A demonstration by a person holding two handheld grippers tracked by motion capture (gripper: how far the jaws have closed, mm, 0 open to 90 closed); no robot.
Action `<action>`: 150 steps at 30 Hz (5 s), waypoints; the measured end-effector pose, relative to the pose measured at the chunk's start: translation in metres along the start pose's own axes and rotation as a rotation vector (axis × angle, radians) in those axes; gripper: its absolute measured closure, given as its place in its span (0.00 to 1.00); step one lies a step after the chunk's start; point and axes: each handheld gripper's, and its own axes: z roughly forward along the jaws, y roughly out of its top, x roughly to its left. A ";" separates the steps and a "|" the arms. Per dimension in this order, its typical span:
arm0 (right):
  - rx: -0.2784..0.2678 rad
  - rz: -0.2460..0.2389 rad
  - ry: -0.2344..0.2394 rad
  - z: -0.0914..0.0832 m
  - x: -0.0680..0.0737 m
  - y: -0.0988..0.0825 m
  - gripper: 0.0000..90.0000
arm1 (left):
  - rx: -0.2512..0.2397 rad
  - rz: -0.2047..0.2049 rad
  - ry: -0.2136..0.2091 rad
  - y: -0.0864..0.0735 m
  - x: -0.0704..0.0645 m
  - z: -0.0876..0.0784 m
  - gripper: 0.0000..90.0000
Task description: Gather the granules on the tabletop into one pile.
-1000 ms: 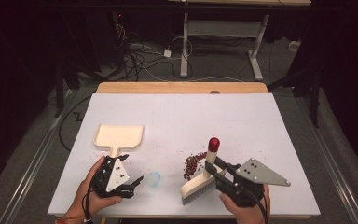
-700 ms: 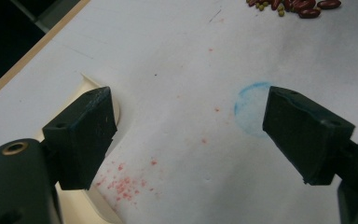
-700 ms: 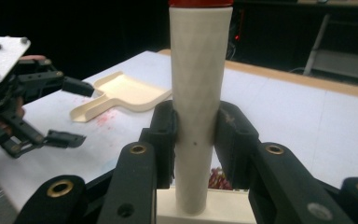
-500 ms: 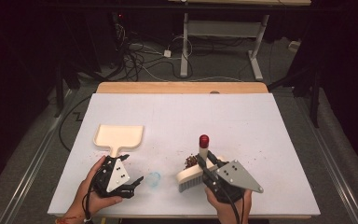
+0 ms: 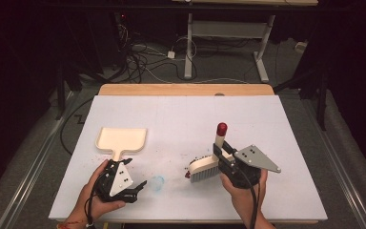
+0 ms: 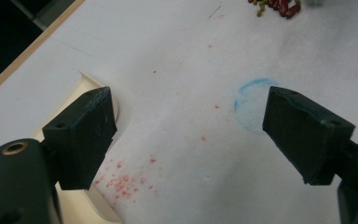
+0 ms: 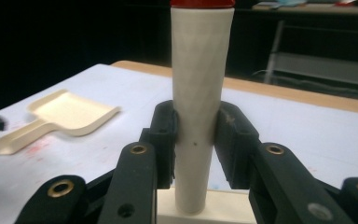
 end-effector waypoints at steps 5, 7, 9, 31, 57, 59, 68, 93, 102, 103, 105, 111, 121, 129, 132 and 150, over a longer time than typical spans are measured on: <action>0.034 -0.056 0.117 -0.018 -0.024 0.010 0.78 | -0.001 -0.004 0.003 -0.001 0.000 0.000 0.18; 0.041 -0.092 0.147 -0.023 -0.040 0.014 0.78 | 0.000 -0.004 0.003 0.000 0.000 0.000 0.18; 0.030 -0.106 0.184 -0.028 -0.057 0.017 0.78 | 0.001 -0.002 0.002 0.000 0.000 0.000 0.18; 0.062 -0.322 0.683 0.065 -0.109 0.023 0.78 | 0.015 -0.006 -0.007 0.000 0.001 0.006 0.18; -0.017 -0.310 0.881 0.056 -0.091 0.021 0.78 | 0.013 -0.006 -0.004 -0.001 0.001 0.003 0.18; -0.032 -0.300 0.867 0.048 -0.097 0.022 0.78 | 0.013 -0.007 -0.004 -0.001 0.001 0.003 0.18; -0.091 -0.156 0.417 0.049 -0.097 0.043 0.78 | 0.015 -0.004 -0.008 0.002 0.000 0.006 0.18; -0.114 -0.099 0.190 0.147 -0.008 0.029 0.78 | 0.017 -0.016 -0.010 -0.004 0.001 0.004 0.18; -0.088 -0.106 0.217 0.127 -0.014 0.021 0.78 | 0.016 -0.012 -0.010 -0.003 0.000 0.003 0.18; -0.088 -0.111 0.218 0.123 -0.016 0.020 0.78 | 0.016 -0.011 -0.009 -0.003 0.000 0.003 0.18; -0.082 -0.094 0.220 0.114 -0.022 0.018 0.78 | 0.020 -0.011 -0.009 -0.003 0.000 0.004 0.18; -0.062 -0.096 0.200 0.091 -0.034 0.014 0.78 | 0.019 -0.012 -0.009 -0.002 -0.001 0.004 0.18; -0.111 -0.075 0.180 0.075 -0.042 0.022 0.78 | 0.026 -0.004 -0.011 0.000 -0.001 0.006 0.18; -0.144 -0.081 0.070 0.075 -0.033 0.019 0.78 | 0.028 -0.002 -0.011 -0.001 -0.001 0.006 0.18; -0.156 -0.075 0.021 0.077 -0.026 0.013 0.78 | 0.029 -0.001 -0.012 -0.001 -0.001 0.006 0.18; -0.123 -0.019 -0.027 0.063 0.001 0.002 0.78 | 0.025 0.003 -0.016 -0.001 -0.001 0.006 0.18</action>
